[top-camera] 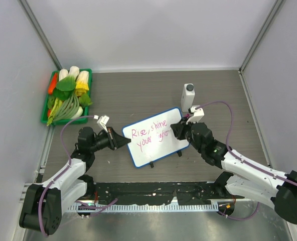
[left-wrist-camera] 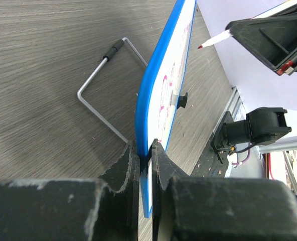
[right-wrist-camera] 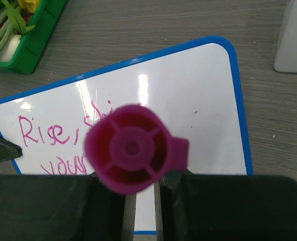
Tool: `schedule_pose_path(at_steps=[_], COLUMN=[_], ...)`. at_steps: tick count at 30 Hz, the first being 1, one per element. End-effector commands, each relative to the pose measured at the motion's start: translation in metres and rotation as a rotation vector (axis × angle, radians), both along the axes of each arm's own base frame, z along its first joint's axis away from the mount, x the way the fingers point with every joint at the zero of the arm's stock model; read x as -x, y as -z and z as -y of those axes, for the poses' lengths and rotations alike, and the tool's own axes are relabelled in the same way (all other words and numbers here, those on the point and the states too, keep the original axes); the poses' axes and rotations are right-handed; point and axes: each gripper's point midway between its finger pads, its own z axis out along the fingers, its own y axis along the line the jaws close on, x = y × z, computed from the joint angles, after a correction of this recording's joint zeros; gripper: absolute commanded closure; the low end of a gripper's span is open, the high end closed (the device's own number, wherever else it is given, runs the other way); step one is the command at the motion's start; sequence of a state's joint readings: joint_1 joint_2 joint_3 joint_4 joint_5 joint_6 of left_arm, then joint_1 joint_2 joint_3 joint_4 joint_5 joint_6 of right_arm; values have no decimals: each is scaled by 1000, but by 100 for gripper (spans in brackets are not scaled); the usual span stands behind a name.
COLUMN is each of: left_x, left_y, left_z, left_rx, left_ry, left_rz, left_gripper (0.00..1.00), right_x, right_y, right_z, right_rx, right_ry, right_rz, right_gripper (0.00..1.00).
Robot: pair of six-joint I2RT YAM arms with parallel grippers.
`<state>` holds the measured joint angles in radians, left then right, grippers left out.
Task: Write a sentence on the whiteboard
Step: Place the whiteboard at the center of the board.
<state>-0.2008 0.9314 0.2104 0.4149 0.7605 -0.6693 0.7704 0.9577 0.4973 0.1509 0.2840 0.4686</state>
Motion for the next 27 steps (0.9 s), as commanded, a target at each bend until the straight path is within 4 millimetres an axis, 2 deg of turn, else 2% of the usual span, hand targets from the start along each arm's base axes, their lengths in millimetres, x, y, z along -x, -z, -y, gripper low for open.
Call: schedule_pose_path(at_steps=[1,10,14,17,20,22,24,27], left_x=[-13,-12,-12,-10,-6,-3,-4,-2], left_y=[0,-4,-6,-10,-19,-27,-35,-46], left_z=[-9,-9,-10,-10,-10,-11,-16,-22], left_rx=[-55,-50,-48,-38,-24,-15,-16,-6], left_ry=[-51,-55,-59,-61,-58,-69,-112,-162], left_rz=[94,109,118,138,170,198,230,250], left_gripper=[100,98,86,65,35,21,11,3], right_x=[1,9,9,9,9,10,10,10], right_y=[-42,-35,-34,-34,-36,-36,-38,-40], right_z=[-1,6,6,6,6,4,2,-3], right_rx=[-79,-82,-85,-85,-91,-96,-104,-115], right_ry=[-9,-3,-3,-4,-4,-11,-19,-34], right_rz=[77,57,54,56,57,56,54,46], right_gripper=[99,99,99,99,99,99,99,98])
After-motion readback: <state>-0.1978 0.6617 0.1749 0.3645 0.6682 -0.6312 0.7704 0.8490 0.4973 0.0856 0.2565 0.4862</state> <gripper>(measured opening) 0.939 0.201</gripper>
